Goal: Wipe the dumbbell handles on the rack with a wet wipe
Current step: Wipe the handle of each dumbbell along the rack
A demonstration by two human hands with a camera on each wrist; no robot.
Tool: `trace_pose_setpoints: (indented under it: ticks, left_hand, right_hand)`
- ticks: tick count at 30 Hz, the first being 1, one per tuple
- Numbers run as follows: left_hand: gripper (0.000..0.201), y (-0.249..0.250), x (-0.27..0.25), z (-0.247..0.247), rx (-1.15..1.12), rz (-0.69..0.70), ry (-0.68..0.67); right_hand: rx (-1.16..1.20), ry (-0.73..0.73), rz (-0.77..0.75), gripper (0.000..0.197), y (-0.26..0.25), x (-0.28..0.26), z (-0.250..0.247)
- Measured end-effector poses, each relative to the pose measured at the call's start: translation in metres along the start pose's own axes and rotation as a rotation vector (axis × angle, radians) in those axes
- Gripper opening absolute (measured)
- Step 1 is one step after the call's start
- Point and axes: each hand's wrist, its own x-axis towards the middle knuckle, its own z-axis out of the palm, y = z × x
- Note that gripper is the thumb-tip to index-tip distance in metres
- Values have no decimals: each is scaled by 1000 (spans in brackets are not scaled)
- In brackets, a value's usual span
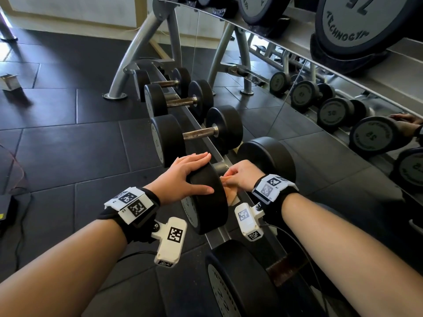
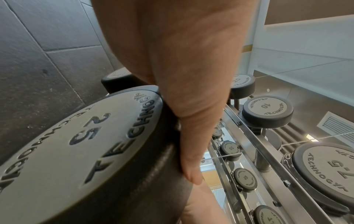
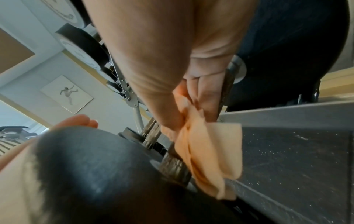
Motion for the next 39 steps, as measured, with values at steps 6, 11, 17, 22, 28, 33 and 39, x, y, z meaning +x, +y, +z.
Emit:
trace_pose_setpoints:
  ticks: [6, 11, 17, 22, 28, 33, 39]
  left_hand:
    - [89, -2, 0, 3, -17, -5, 10]
    - [88, 0, -1, 3, -21, -10, 12]
    - [87, 2, -1, 1, -34, -14, 3]
    - [86, 3, -2, 0, -46, -15, -3]
    - [87, 1, -1, 1, -44, -10, 5]
    - [87, 1, -1, 2, -41, -11, 8]
    - [87, 4, -2, 1, -39, -18, 9]
  right_hand:
    - [-160, 254, 55, 4, 6, 0, -19]
    - [-95, 397, -173, 14, 6, -7, -45]
    - [-352, 360, -278, 25, 11, -8, -47]
    - [-415, 258, -223, 20, 21, -7, -29]
    - [-523, 143, -238, 48, 22, -12, -15]
    - [-657, 101, -268, 35, 17, -8, -6]
    - [-532, 8, -335, 33, 8, -11, -6]
